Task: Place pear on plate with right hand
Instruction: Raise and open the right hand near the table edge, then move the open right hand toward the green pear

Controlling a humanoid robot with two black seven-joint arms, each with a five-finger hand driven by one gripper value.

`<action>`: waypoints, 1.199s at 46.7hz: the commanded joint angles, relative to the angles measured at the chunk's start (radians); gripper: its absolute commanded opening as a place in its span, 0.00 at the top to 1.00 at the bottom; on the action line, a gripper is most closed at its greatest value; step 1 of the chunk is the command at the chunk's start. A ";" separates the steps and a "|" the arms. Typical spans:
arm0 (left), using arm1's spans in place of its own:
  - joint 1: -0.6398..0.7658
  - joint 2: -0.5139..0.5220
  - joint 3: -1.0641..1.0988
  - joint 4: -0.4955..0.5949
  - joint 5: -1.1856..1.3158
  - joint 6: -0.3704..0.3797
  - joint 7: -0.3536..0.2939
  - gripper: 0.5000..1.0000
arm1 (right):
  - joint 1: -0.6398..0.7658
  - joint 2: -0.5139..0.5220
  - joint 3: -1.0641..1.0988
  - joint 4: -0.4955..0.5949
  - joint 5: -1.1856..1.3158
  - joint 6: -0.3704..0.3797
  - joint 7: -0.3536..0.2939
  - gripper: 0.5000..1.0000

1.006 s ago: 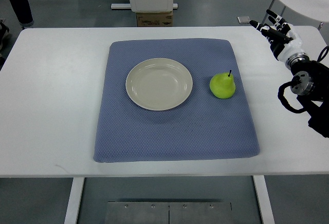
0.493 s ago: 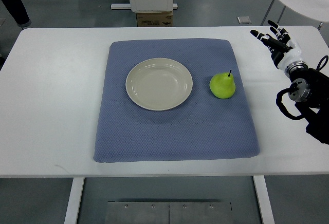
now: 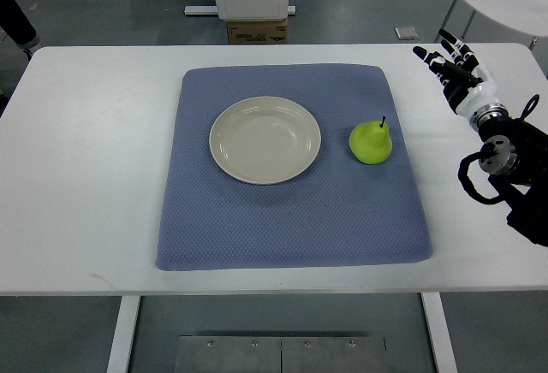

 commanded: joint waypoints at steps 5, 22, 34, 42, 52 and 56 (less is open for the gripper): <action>0.000 0.000 0.000 0.000 0.000 0.000 0.000 0.00 | -0.004 -0.047 -0.006 0.101 -0.007 -0.017 -0.001 0.00; 0.000 0.000 0.000 0.000 0.000 0.000 0.000 0.00 | -0.064 -0.335 -0.058 0.564 -0.116 -0.113 0.034 0.00; 0.000 0.000 0.000 0.000 0.000 0.000 0.000 0.00 | -0.124 -0.467 -0.180 0.693 -0.309 -0.190 0.154 0.00; 0.000 0.000 0.000 0.000 0.000 0.000 0.000 0.00 | -0.128 -0.490 -0.279 0.699 -0.387 -0.238 0.232 0.00; 0.000 0.000 0.000 0.000 0.000 0.000 0.000 0.00 | -0.128 -0.495 -0.378 0.736 -0.490 -0.324 0.269 0.00; 0.000 0.000 0.000 0.000 0.000 0.000 0.000 0.00 | -0.127 -0.487 -0.394 0.750 -0.492 -0.334 0.269 0.00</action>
